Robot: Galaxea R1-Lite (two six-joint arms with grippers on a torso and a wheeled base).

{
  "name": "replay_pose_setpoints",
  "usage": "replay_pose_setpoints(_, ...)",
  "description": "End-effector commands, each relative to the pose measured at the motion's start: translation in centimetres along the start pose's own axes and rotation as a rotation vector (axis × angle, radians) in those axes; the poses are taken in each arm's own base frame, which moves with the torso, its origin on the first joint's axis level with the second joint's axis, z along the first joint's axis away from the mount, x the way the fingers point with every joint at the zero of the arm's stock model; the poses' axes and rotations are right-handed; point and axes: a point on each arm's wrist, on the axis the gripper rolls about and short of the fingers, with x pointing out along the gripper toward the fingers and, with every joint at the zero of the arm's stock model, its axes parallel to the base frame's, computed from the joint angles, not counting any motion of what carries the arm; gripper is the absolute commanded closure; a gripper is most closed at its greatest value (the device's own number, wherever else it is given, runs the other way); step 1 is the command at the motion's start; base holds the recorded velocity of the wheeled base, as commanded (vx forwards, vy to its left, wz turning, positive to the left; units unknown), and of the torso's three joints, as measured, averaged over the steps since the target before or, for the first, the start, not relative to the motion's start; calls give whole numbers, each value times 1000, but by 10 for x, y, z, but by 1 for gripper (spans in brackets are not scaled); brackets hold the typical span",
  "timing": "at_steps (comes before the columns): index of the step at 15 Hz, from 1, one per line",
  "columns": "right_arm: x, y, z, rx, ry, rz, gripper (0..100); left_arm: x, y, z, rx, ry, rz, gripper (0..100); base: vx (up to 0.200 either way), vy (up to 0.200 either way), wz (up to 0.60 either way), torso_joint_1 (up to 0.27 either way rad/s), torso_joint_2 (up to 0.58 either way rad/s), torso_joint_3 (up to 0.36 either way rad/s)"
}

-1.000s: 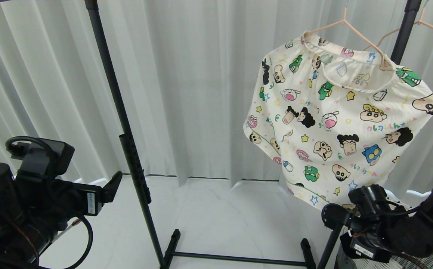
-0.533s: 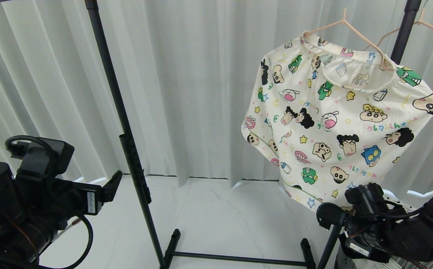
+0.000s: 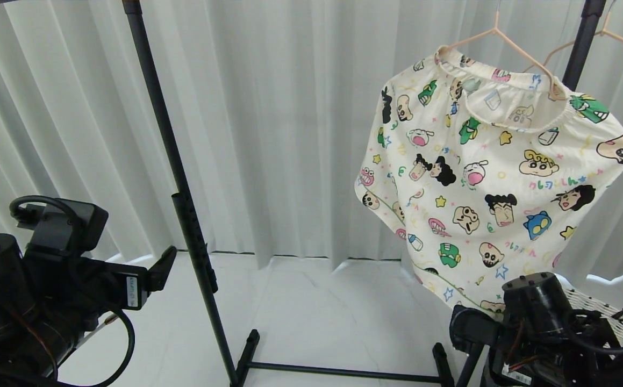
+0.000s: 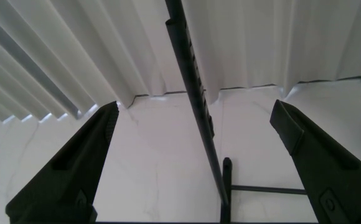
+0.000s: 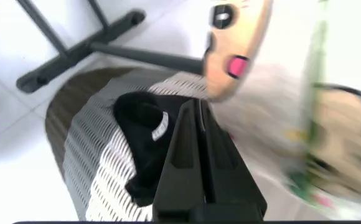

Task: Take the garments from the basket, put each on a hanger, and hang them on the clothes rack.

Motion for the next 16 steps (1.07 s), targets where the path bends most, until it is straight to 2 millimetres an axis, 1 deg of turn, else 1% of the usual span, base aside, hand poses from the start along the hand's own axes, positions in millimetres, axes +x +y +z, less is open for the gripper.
replay_pose_setpoints(1,-27,-4,8,-1,-98,-53,100,2,-1,-1,4,8,-3,0,0,0,0,0,0,0)
replay_pose_setpoints(3,-38,-10,14,-1,-149,-85,100,5,-3,-3,9,22,-6,0,0,0,0,0,0,0)
replay_pose_setpoints(5,-45,-23,26,31,-201,-127,100,5,-3,-4,11,27,-5,0,0,0,0,0,0,0)
replay_pose_setpoints(7,-49,-39,41,62,-242,-160,100,6,-4,-4,13,31,-8,0,0,0,0,0,0,0)
replay_pose_setpoints(8,-54,-46,52,62,-266,-161,100,8,-4,-5,15,35,-9,0,0,0,0,0,0,0)
replay_pose_setpoints(9,-60,-49,61,67,-288,-151,100,8,-4,-4,15,35,-9,0,-200,0,0,2,2,-2)
replay_pose_setpoints(12,-76,-47,83,114,-346,-86,100,9,-4,-4,12,33,-8,0,-200,0,0,7,2,-2)
replay_pose_setpoints(15,-82,-49,91,135,-409,-36,100,8,-5,-4,14,32,-14,0,-200,0,0,1,1,-1)
replay_pose_setpoints(16,-82,-50,92,158,-424,-25,100,8,-6,-4,15,28,-35,0,0,0,0,0,0,0)
